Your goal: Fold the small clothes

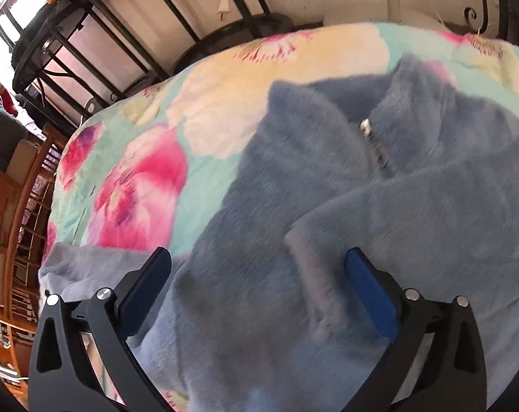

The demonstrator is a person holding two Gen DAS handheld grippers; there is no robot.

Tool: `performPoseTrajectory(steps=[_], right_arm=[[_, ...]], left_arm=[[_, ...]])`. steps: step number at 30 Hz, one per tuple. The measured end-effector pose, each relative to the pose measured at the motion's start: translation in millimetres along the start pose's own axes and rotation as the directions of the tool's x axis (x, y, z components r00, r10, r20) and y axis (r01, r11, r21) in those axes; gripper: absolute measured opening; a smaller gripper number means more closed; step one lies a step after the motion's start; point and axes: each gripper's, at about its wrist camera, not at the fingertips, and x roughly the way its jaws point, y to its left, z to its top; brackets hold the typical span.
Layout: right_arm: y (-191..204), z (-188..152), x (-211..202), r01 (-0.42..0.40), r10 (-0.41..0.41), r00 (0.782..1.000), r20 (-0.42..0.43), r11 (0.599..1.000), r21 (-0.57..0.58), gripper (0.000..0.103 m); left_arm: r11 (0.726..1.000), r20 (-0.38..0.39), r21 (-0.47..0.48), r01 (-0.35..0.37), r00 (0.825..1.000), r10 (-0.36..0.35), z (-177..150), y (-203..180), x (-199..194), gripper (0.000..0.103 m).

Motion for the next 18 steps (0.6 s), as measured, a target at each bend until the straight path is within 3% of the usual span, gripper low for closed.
performPoseTrajectory(steps=[2, 4, 8, 11, 12, 15, 17, 18], right_arm=[[-18.2, -5.5, -0.1, -0.069, 0.063, 0.997, 0.049, 0.987, 0.145, 0.081], [-27.6, 0.4, -8.3, -0.086, 0.075, 0.995, 0.059, 0.972, 0.219, 0.08], [-20.0, 4.3, -36.0, -0.07, 0.047, 0.992, 0.119, 0.978, 0.198, 0.081], [-4.0, -0.2, -51.4, -0.111, 0.09, 0.988, 0.123, 0.978, 0.175, 0.081], [0.7, -0.6, -54.0, -0.124, 0.104, 0.987, 0.123, 0.978, 0.17, 0.081], [37.3, -19.6, -66.7, -0.162, 0.145, 0.981, 0.126, 0.978, 0.131, 0.081], [58.7, -36.9, -74.6, -0.175, 0.16, 0.978, 0.13, 0.979, 0.108, 0.081], [71.5, -38.6, -69.5, -0.187, 0.173, 0.976, 0.131, 0.977, 0.102, 0.081]], left_arm=[[1.0, 0.005, 0.002, 0.01, 1.0, -0.01, -5.9, 12.2, -3.6, 0.099], [0.999, 0.019, -0.011, 0.035, 0.999, -0.035, -9.4, 28.8, -8.8, 0.099], [0.99, 0.024, -0.133, 0.041, 0.999, -0.038, -18.1, 88.9, -9.5, 0.099], [0.952, -0.022, -0.302, 0.052, 0.998, -0.062, -27.7, 155.1, 5.4, 0.099], [0.933, -0.034, -0.357, 0.055, 0.997, -0.071, -31.1, 175.0, 9.8, 0.099], [0.824, -0.041, -0.557, 0.1, 0.988, -0.147, -46.4, 240.3, 24.2, 0.099], [0.696, -0.031, -0.698, 0.166, 0.965, -0.261, -59.7, 281.9, 42.0, 0.098], [0.655, -0.031, -0.734, 0.182, 0.954, -0.299, -66.7, 291.1, 48.0, 0.098]])
